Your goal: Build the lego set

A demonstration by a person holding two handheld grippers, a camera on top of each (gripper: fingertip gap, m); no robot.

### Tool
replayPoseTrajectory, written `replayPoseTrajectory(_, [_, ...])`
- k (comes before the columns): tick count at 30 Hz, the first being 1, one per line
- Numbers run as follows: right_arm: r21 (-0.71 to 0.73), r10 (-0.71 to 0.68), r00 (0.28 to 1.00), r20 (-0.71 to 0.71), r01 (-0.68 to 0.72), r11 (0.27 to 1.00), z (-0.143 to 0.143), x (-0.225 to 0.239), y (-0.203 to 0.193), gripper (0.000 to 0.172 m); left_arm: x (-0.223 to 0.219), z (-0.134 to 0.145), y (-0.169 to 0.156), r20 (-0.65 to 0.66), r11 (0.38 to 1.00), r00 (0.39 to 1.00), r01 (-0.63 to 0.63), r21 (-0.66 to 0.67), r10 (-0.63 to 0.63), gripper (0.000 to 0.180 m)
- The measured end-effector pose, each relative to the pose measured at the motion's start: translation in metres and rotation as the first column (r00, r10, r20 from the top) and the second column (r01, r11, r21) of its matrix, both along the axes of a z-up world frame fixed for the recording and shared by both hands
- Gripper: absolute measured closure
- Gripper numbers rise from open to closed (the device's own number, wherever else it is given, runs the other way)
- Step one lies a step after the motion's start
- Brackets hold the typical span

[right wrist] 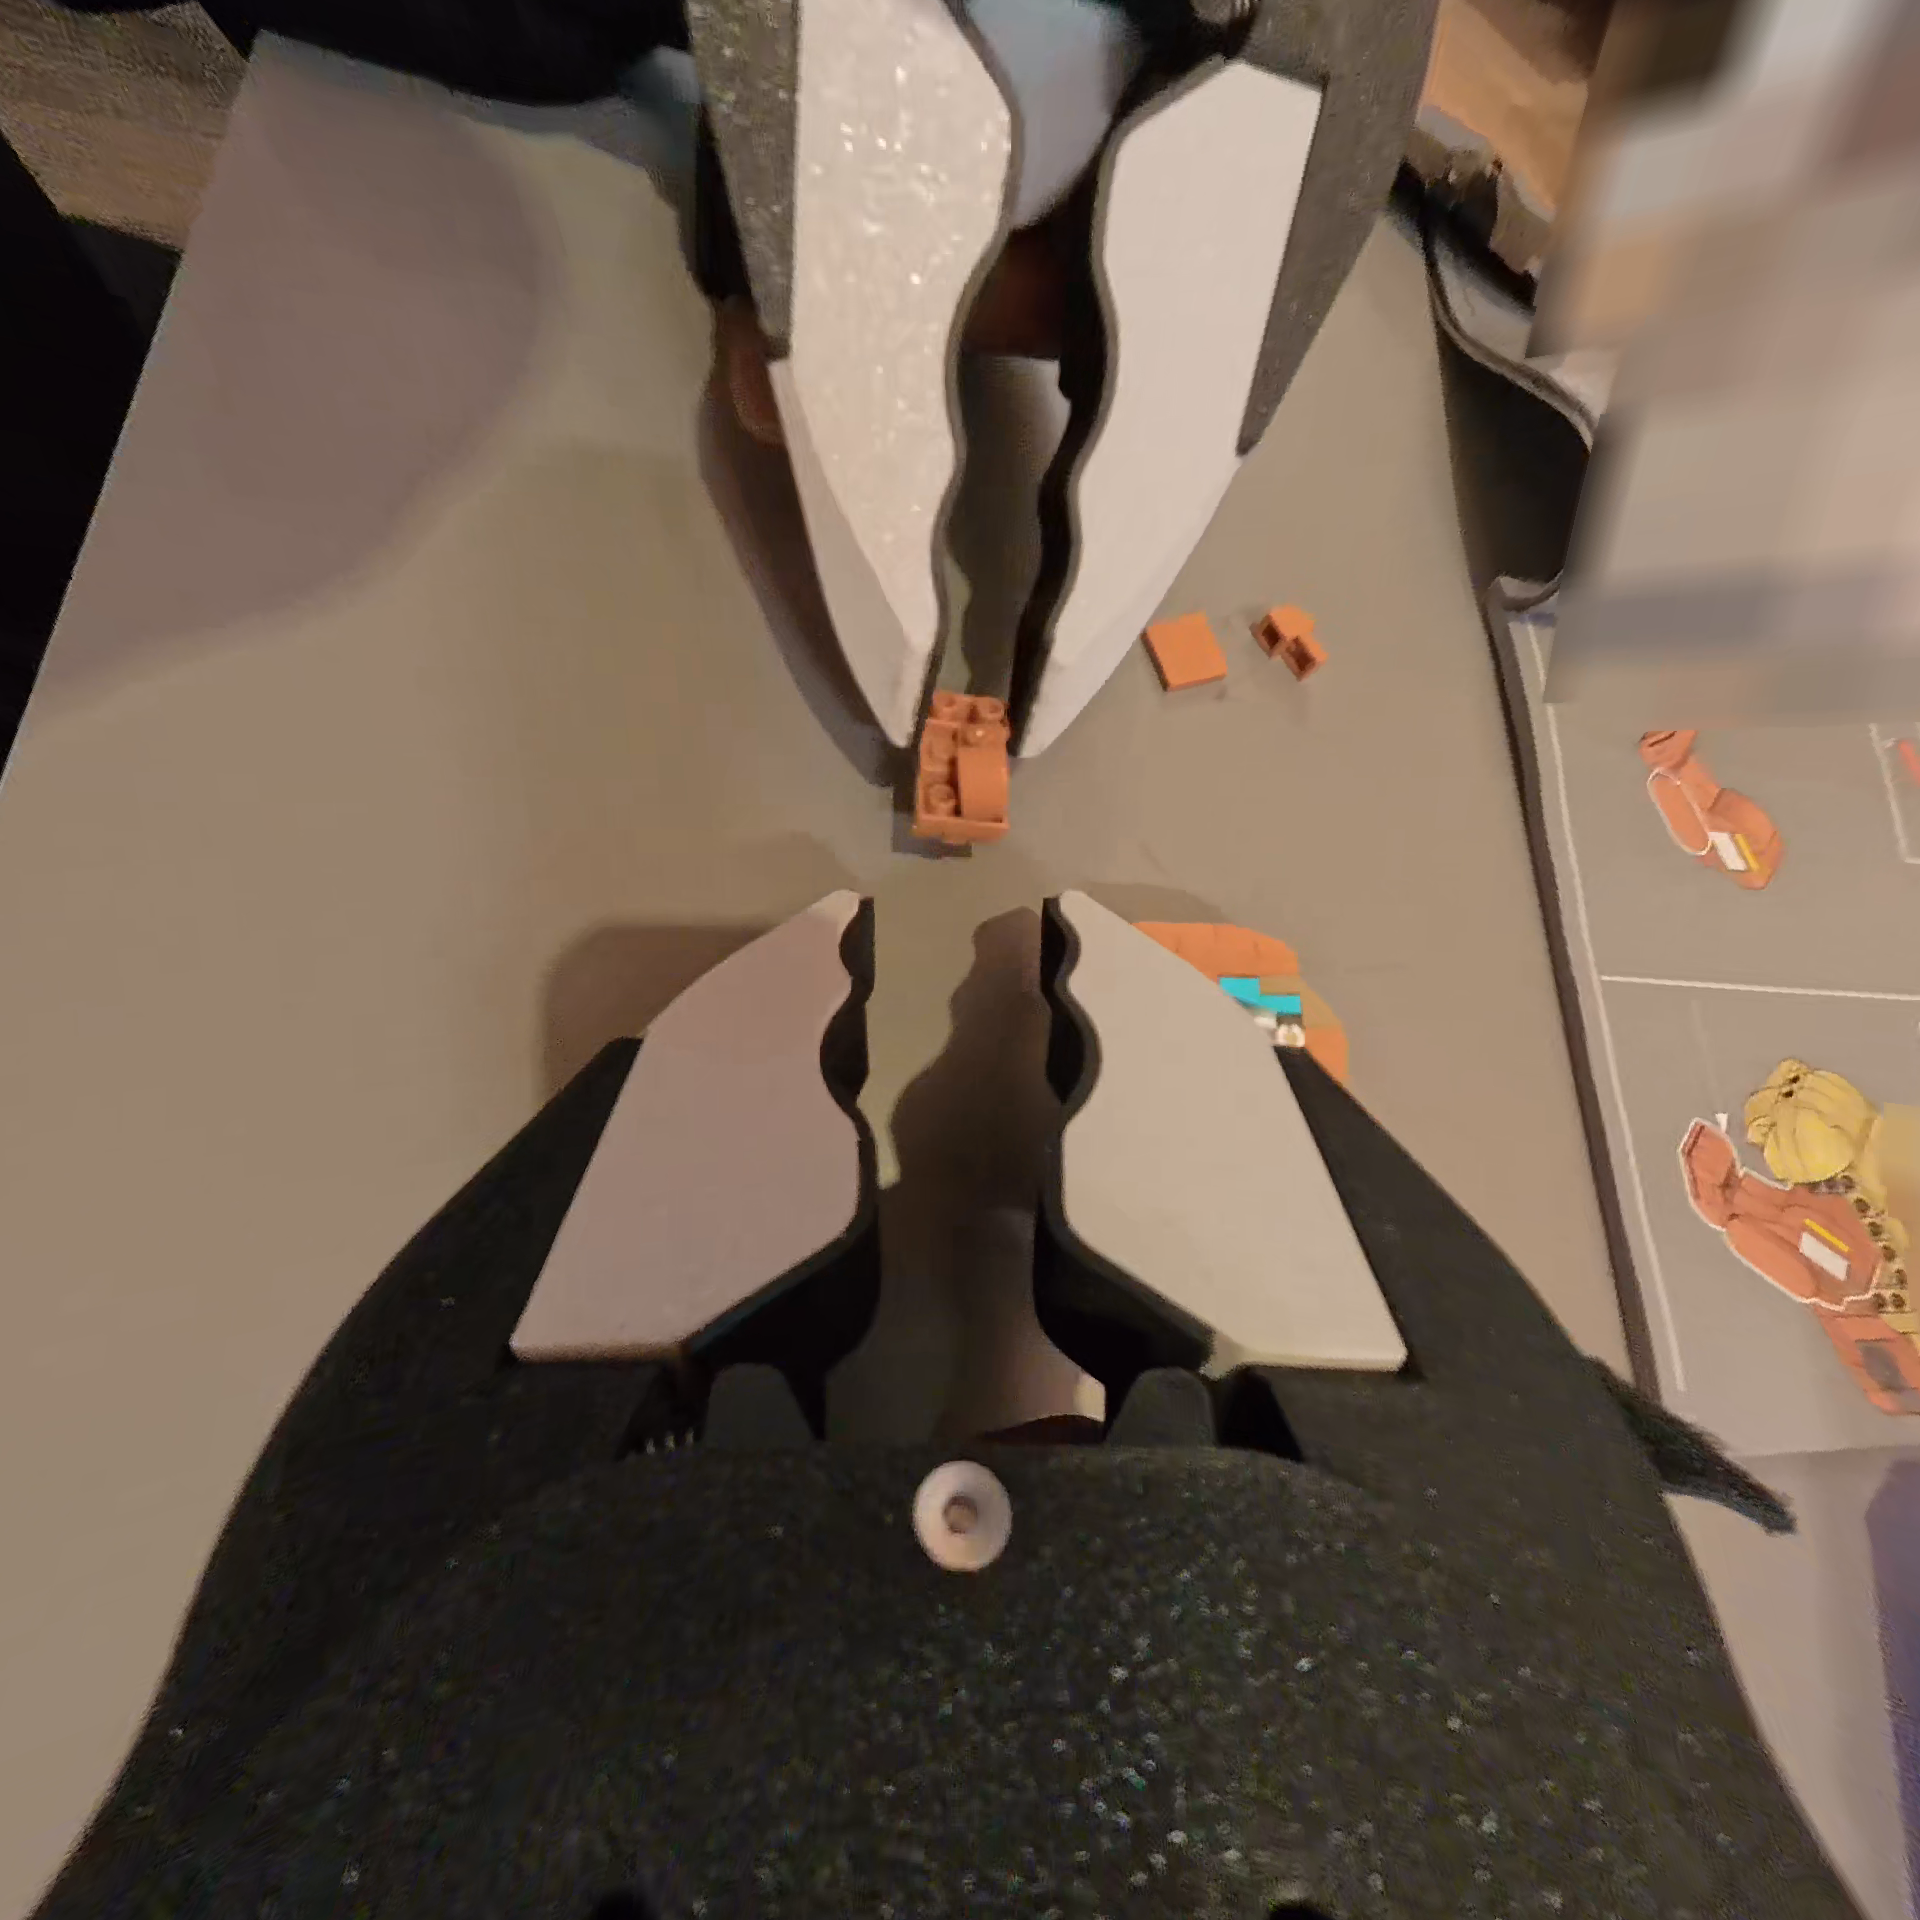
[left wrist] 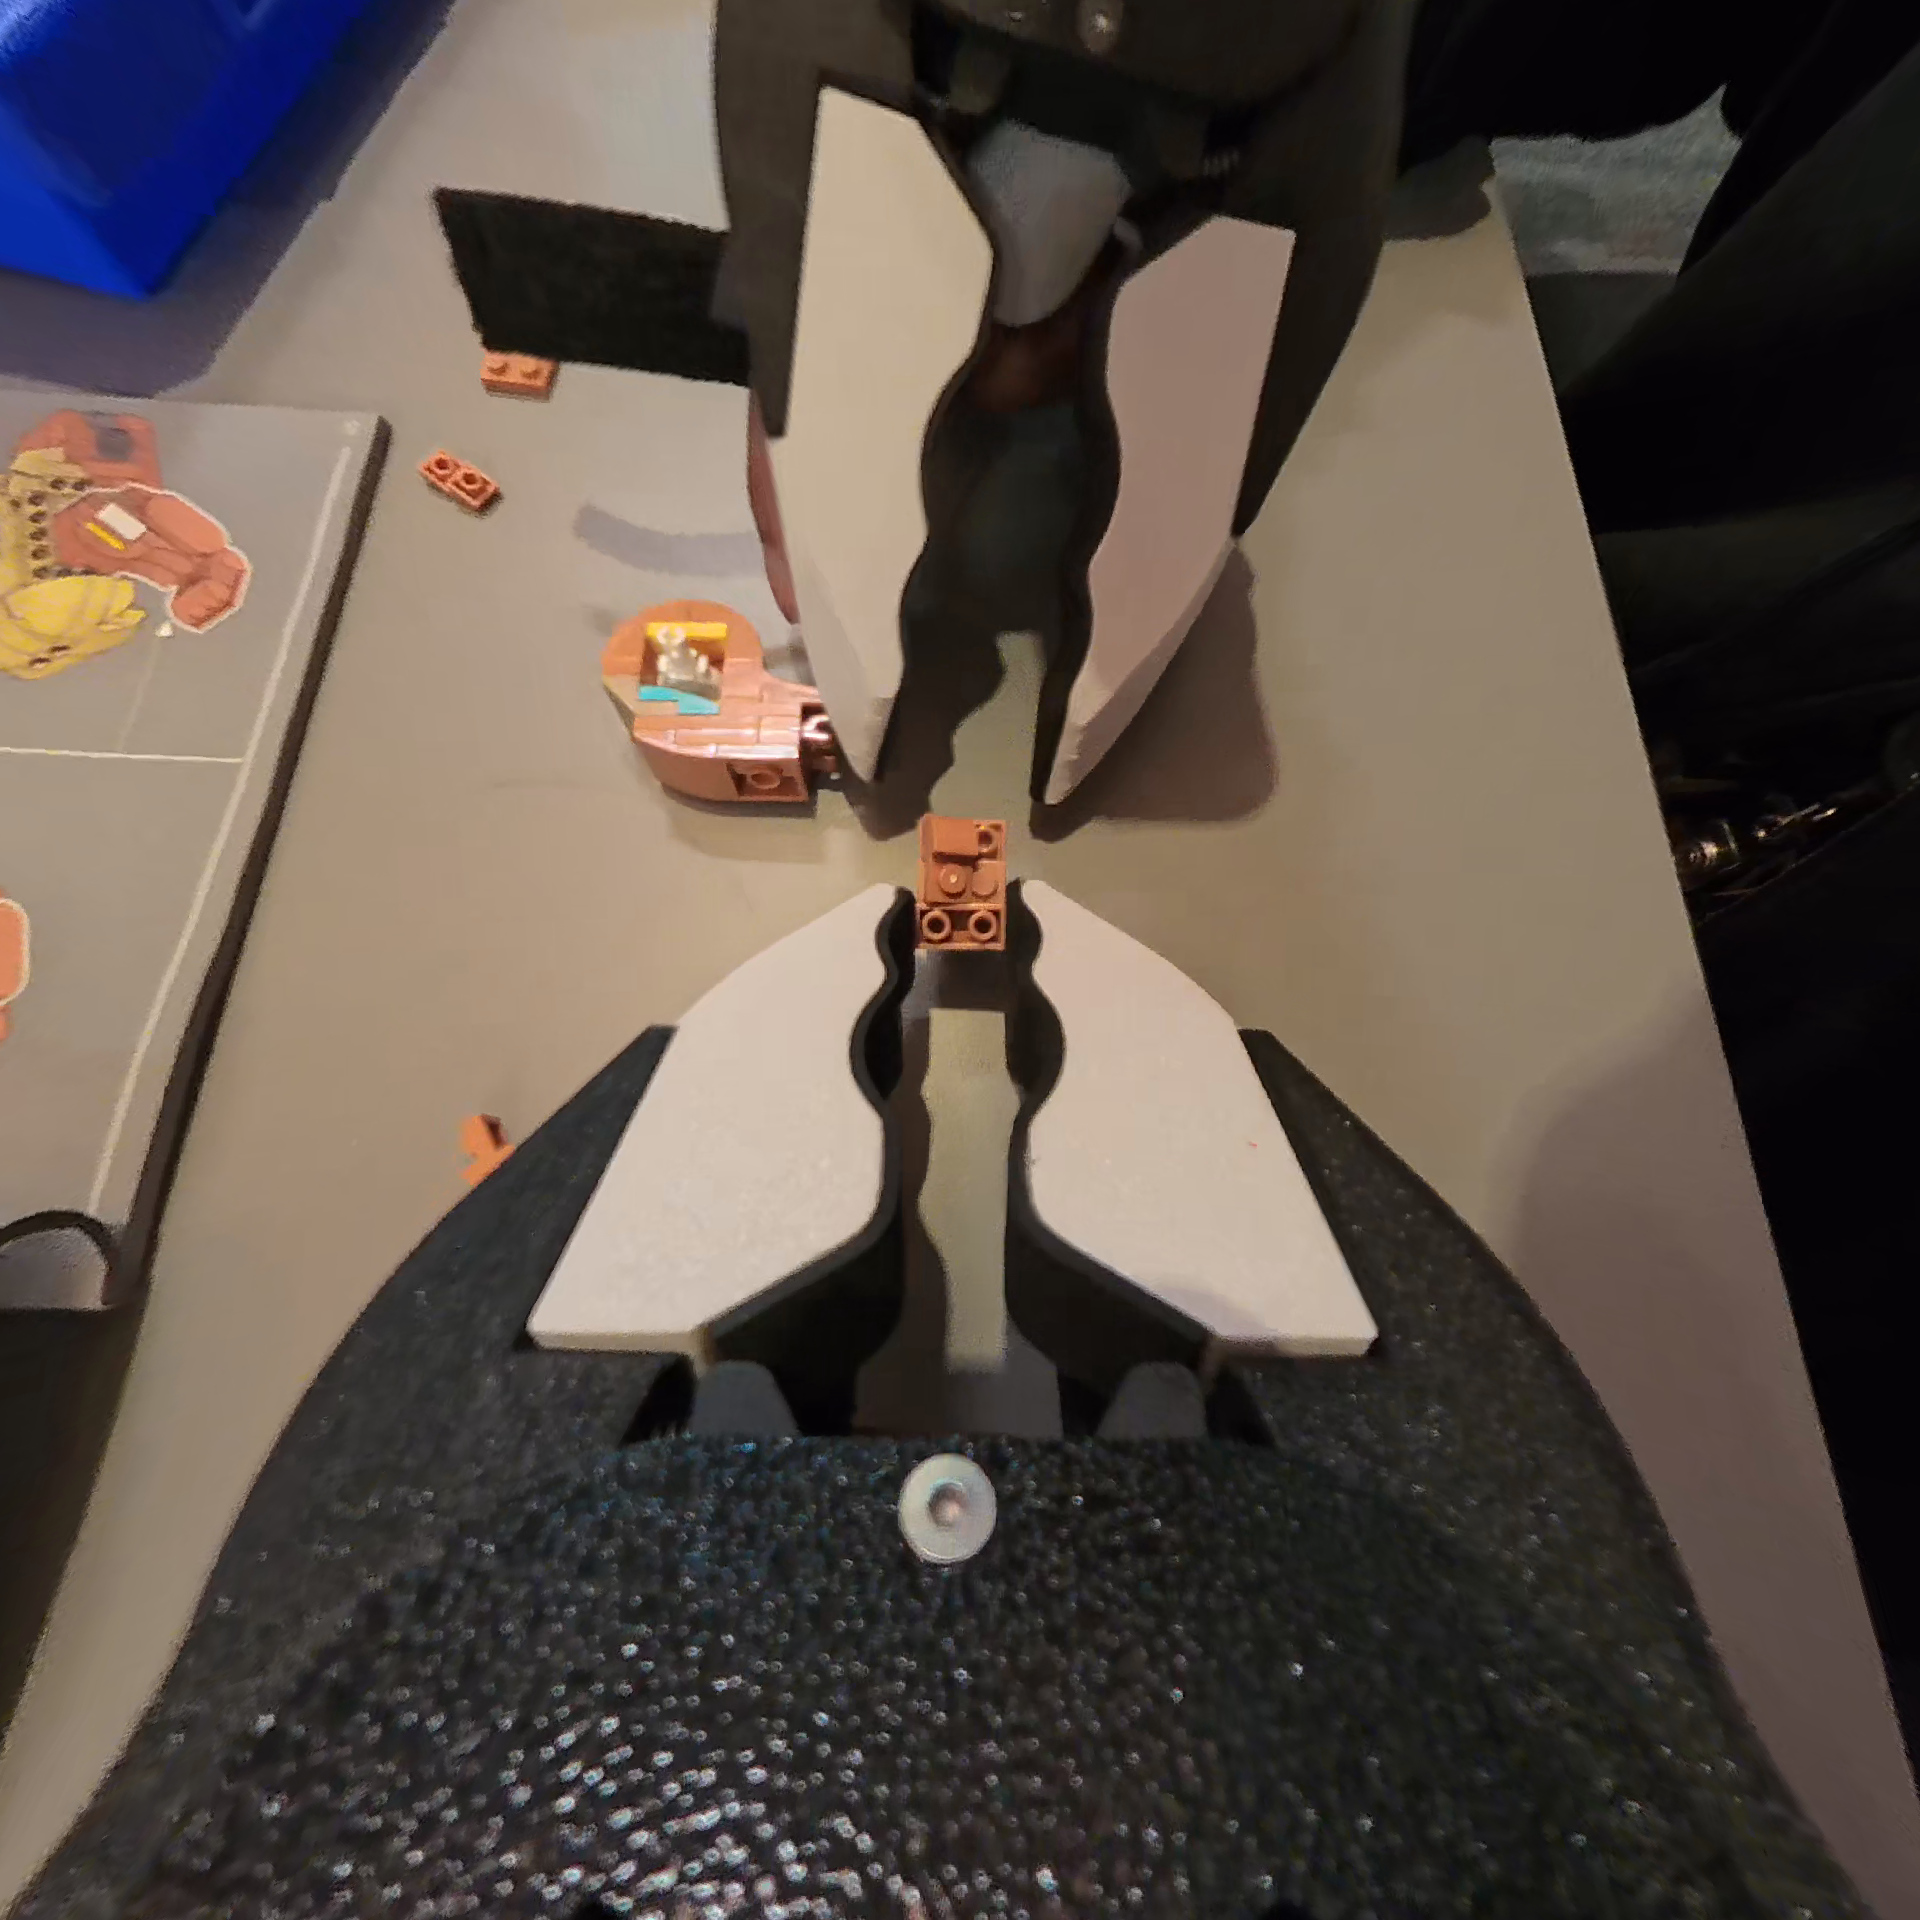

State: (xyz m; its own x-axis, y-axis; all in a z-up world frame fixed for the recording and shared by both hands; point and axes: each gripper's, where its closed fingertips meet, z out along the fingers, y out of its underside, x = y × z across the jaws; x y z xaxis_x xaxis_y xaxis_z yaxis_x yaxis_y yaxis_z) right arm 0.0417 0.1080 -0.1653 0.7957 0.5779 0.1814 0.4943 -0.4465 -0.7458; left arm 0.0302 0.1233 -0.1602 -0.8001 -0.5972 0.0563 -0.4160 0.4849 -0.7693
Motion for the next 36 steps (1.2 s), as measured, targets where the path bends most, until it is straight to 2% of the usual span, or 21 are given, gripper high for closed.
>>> replayPoseTrajectory(3, [0.082,0.024,1.0,0.016,-0.025,0.996,0.009,-0.003,0.004,0.14,-0.001,0.006,0.004,-0.018,0.999,1.0,-0.015,-0.05,0.014,0.165])
replayPoseTrajectory(9, [0.296,0.058,0.989,0.136,-0.096,0.951,0.024,-0.002,0.011,0.139,-0.004,0.011,0.01,-0.066,0.993,0.998,-0.031,-0.113,0.024,0.165])
replayPoseTrajectory(15, [0.437,0.083,0.935,0.345,-0.238,0.867,0.032,-0.003,0.013,0.137,-0.007,0.014,0.006,-0.108,0.989,0.994,-0.014,-0.15,-0.003,0.165])
replayPoseTrajectory(18, [0.465,0.09,0.893,0.44,-0.313,0.828,0.032,-0.006,0.014,0.138,-0.01,0.014,0.003,-0.125,0.988,0.992,0.006,-0.155,-0.025,0.165])
replayPoseTrajectory(25, [0.475,0.124,0.841,0.527,-0.412,0.778,0.031,-0.022,0.011,0.138,-0.01,0.014,-0.001,-0.145,0.989,0.989,0.017,-0.148,-0.039,0.165])
replayPoseTrajectory(36, [0.436,0.113,0.809,0.577,-0.423,0.794,0.019,-0.02,0.016,0.148,-0.011,0.013,-0.006,-0.135,0.994,0.989,0.041,-0.102,-0.055,0.165])
